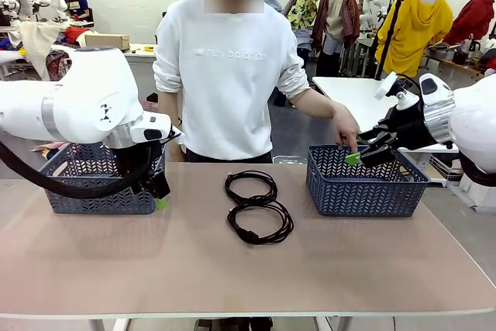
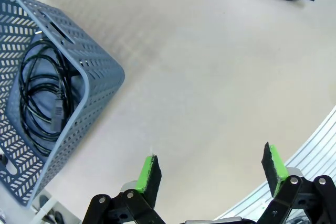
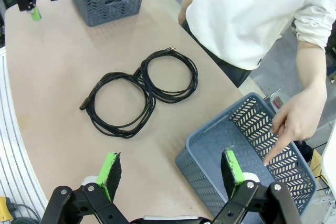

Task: Organize the cables according to human instructions.
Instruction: Pick up a bundle of cables and place it in the basket indicated by the human.

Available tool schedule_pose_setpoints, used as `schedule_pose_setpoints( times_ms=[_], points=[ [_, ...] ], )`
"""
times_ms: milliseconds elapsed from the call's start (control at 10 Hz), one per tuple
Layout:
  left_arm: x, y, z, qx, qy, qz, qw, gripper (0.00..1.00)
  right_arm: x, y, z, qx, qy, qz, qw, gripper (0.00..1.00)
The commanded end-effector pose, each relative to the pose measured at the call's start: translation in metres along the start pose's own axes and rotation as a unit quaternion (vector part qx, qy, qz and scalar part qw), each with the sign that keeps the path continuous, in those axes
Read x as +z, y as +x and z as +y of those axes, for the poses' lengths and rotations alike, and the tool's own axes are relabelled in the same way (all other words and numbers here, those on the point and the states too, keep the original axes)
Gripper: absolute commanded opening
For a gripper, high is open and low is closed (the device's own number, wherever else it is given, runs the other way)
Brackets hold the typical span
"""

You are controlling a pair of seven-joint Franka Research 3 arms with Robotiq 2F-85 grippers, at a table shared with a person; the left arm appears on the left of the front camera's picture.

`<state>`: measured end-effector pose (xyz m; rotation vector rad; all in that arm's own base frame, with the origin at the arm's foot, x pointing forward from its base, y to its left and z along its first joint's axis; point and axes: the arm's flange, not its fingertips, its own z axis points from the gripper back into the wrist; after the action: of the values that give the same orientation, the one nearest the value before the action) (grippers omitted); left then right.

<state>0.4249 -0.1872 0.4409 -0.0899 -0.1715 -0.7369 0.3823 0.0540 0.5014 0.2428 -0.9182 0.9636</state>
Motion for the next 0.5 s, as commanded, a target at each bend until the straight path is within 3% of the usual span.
schedule_pose_setpoints(
  times_ms=[0, 300, 400],
  points=[
    [0.003, 0.001, 0.000, 0.001, 0.000, 0.003, 1.000, 1.00, -0.001, -0.001, -0.001, 0.001, 0.000, -0.003, 1.000, 1.00],
    [0.003, 0.001, 0.000, 0.001, 0.000, 0.003, 1.000, 1.00, 0.000, 0.000, 0.000, 0.000, 0.000, 0.000, 1.000, 1.00],
    [0.003, 0.001, 0.000, 0.001, 0.000, 0.003, 1.000, 1.00, -0.004, 0.013, -0.004, -0.013, 0.019, 0.025, 0.999, 1.00]
  ],
)
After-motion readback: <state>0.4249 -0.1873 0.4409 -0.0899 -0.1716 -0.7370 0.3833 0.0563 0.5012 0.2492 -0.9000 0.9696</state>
